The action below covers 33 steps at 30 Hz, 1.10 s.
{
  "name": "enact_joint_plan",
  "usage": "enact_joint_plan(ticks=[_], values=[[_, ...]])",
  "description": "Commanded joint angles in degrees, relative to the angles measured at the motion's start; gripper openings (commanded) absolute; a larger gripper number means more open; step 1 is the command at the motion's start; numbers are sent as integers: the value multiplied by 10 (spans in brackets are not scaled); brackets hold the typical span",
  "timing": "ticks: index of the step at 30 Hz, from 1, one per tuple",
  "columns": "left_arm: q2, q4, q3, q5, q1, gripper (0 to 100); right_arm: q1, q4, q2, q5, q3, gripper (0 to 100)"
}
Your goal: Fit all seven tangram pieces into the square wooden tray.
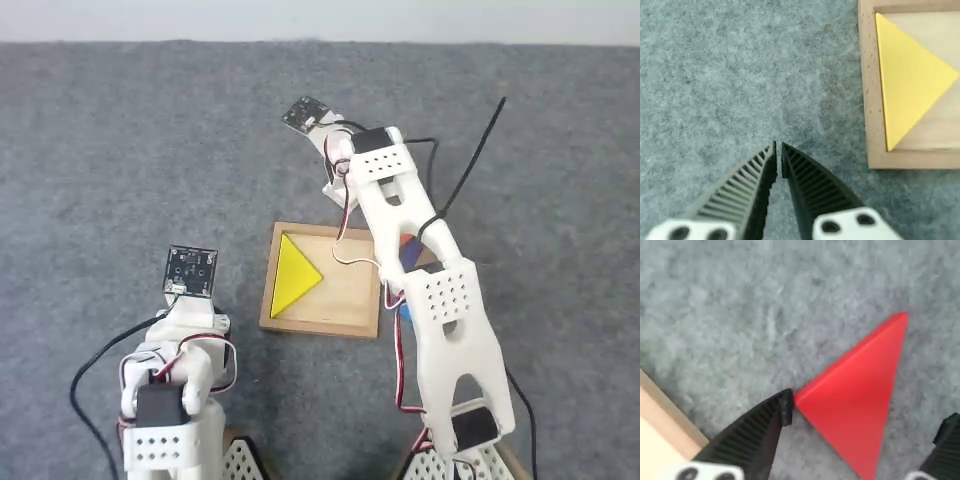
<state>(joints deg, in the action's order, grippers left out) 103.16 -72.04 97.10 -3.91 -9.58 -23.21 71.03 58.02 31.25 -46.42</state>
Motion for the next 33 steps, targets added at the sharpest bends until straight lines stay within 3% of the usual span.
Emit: enact_joint_plan(ticks=[1, 7, 33], values=[[9, -2, -6, -1, 3, 21, 0, -4, 20, -7, -13, 407], [9, -2, -6, -1, 3, 21, -2, -3, 20, -6, -13, 241], [9, -2, -6, -1, 3, 21, -51, 174, -120, -9, -13, 236]])
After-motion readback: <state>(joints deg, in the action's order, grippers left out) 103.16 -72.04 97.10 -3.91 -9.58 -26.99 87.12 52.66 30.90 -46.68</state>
